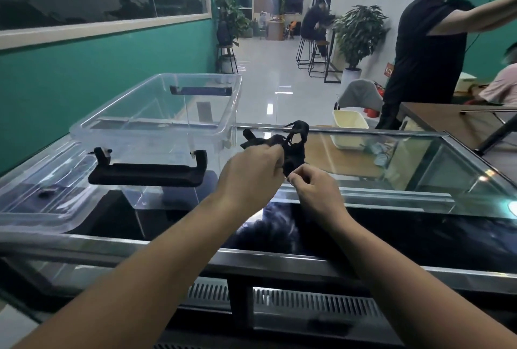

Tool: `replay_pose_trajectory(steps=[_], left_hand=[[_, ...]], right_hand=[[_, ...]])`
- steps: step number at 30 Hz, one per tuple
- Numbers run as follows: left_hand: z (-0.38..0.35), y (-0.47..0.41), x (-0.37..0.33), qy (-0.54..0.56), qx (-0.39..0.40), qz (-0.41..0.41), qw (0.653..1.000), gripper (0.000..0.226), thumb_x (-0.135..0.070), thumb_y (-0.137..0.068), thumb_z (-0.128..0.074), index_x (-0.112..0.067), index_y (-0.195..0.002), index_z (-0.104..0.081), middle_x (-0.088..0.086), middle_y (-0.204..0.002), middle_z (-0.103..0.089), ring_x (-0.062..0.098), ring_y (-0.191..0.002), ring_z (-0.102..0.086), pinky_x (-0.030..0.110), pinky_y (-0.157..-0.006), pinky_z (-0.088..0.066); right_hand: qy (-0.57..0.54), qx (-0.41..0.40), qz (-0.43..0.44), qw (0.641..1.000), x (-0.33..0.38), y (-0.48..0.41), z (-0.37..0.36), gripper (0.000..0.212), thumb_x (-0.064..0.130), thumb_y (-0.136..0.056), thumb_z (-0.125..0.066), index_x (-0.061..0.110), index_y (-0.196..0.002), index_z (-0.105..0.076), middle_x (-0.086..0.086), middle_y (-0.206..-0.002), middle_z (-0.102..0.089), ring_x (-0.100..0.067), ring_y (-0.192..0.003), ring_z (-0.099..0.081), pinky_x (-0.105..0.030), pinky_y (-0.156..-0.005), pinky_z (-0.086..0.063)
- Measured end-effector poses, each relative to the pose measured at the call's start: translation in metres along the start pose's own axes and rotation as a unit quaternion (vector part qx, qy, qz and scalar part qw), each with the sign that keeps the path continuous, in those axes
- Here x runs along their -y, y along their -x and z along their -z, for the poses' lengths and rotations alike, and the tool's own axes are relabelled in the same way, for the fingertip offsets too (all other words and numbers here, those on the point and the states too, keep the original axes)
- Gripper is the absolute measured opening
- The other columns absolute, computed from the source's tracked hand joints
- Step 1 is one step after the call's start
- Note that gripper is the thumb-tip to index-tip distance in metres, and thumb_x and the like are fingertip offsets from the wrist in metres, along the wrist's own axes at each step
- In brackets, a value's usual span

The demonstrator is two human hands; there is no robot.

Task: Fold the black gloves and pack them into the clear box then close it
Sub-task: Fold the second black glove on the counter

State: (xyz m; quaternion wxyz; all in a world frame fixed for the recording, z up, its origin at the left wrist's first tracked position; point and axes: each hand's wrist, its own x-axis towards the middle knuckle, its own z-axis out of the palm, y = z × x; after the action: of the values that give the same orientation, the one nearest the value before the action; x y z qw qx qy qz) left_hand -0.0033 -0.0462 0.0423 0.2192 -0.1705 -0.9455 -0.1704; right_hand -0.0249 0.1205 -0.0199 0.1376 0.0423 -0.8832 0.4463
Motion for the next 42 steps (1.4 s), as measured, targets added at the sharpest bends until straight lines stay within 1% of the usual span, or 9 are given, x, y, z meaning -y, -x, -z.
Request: replay_pose_trajectory(steps=[6,9,15,19,25,32,37,40,42], left_hand=[[-0.049,0.019,0.034,0.051,0.049,0.085,0.994,0.007,-0.023,-0.099,-0.064,-0.018,-0.105,-0.066,-0.004,-0.096,-0.066,0.026,-0.091,-0.065,0.038,-0.072,-0.052],[-0.057,0.023,0.036,0.047,0.028,0.089,0.995,0.008,-0.027,-0.100,-0.063,-0.020,-0.104,-0.066,-0.005,-0.099,-0.064,0.024,-0.088,-0.062,0.035,-0.068,-0.044],[-0.059,0.025,0.032,0.039,0.030,0.095,0.994,0.007,-0.028,-0.102,-0.056,-0.023,-0.103,-0.060,-0.005,-0.096,-0.064,0.025,-0.086,-0.060,0.036,-0.067,-0.042],[-0.059,0.026,0.032,0.038,0.031,0.093,0.994,0.006,-0.027,-0.102,-0.055,-0.021,-0.102,-0.058,-0.003,-0.095,-0.064,0.026,-0.086,-0.061,0.037,-0.068,-0.044],[-0.057,0.026,0.031,0.029,0.042,0.090,0.995,0.007,-0.025,-0.101,-0.055,-0.019,-0.101,-0.056,-0.001,-0.095,-0.065,0.026,-0.085,-0.061,0.038,-0.069,-0.047],[-0.055,0.029,0.030,0.029,0.032,0.085,0.995,0.007,-0.025,-0.101,-0.055,-0.018,-0.100,-0.057,-0.001,-0.095,-0.066,0.026,-0.085,-0.061,0.042,-0.072,-0.054],[-0.055,0.029,0.028,0.043,0.023,0.076,0.996,0.008,-0.023,-0.101,-0.055,-0.020,-0.108,-0.056,-0.003,-0.100,-0.068,0.026,-0.086,-0.063,0.041,-0.072,-0.052],[-0.056,0.029,0.027,0.054,0.021,0.078,0.995,0.015,-0.022,-0.101,-0.056,-0.021,-0.116,-0.057,-0.003,-0.101,-0.068,0.028,-0.088,-0.062,0.038,-0.069,-0.043],[-0.056,0.029,0.026,0.059,0.025,0.076,0.995,0.020,-0.023,-0.100,-0.057,-0.023,-0.120,-0.055,-0.002,-0.097,-0.069,0.030,-0.087,-0.062,0.038,-0.068,-0.043]], right_hand=[[-0.026,0.000,-0.007,1.000,-0.002,-0.004,0.001,0.013,0.026,-0.097,-0.067,0.022,-0.086,-0.074,0.007,-0.083,-0.075,-0.010,-0.083,-0.069,-0.030,-0.071,-0.050],[-0.019,-0.016,0.010,1.000,-0.002,-0.019,0.005,0.002,0.024,-0.091,-0.073,0.021,-0.091,-0.072,0.006,-0.086,-0.075,-0.014,-0.084,-0.071,-0.033,-0.078,-0.056],[0.029,-0.109,-0.023,0.993,-0.004,-0.076,0.016,0.046,0.037,-0.082,-0.081,0.015,-0.116,-0.062,-0.004,-0.113,-0.065,-0.022,-0.103,-0.063,-0.035,-0.087,-0.051],[0.082,-0.103,-0.027,0.991,-0.001,-0.102,0.012,0.048,0.044,-0.081,-0.078,0.014,-0.116,-0.064,-0.008,-0.116,-0.064,-0.027,-0.107,-0.063,-0.040,-0.095,-0.052],[0.138,-0.078,0.006,0.987,0.002,-0.112,0.010,0.019,0.022,-0.087,-0.064,0.012,-0.102,-0.071,-0.012,-0.107,-0.071,-0.034,-0.102,-0.065,-0.040,-0.088,-0.053],[0.142,-0.095,0.092,0.981,0.006,-0.101,0.041,0.011,0.016,-0.087,-0.065,0.010,-0.096,-0.070,-0.008,-0.090,-0.073,-0.031,-0.086,-0.066,-0.047,-0.078,-0.058],[0.250,-0.051,0.226,0.940,-0.008,-0.066,0.063,0.008,0.015,-0.082,-0.066,0.014,-0.086,-0.059,-0.008,-0.074,-0.066,-0.035,-0.067,-0.061,-0.049,-0.057,-0.054],[0.291,-0.033,0.275,0.916,-0.011,-0.037,0.072,0.013,0.014,-0.079,-0.074,0.015,-0.083,-0.061,-0.007,-0.076,-0.064,-0.034,-0.067,-0.059,-0.037,-0.058,-0.047],[0.314,-0.014,0.281,0.907,-0.011,-0.020,0.076,0.013,0.013,-0.076,-0.076,0.013,-0.081,-0.064,-0.009,-0.076,-0.064,-0.035,-0.067,-0.059,-0.037,-0.059,-0.046]])
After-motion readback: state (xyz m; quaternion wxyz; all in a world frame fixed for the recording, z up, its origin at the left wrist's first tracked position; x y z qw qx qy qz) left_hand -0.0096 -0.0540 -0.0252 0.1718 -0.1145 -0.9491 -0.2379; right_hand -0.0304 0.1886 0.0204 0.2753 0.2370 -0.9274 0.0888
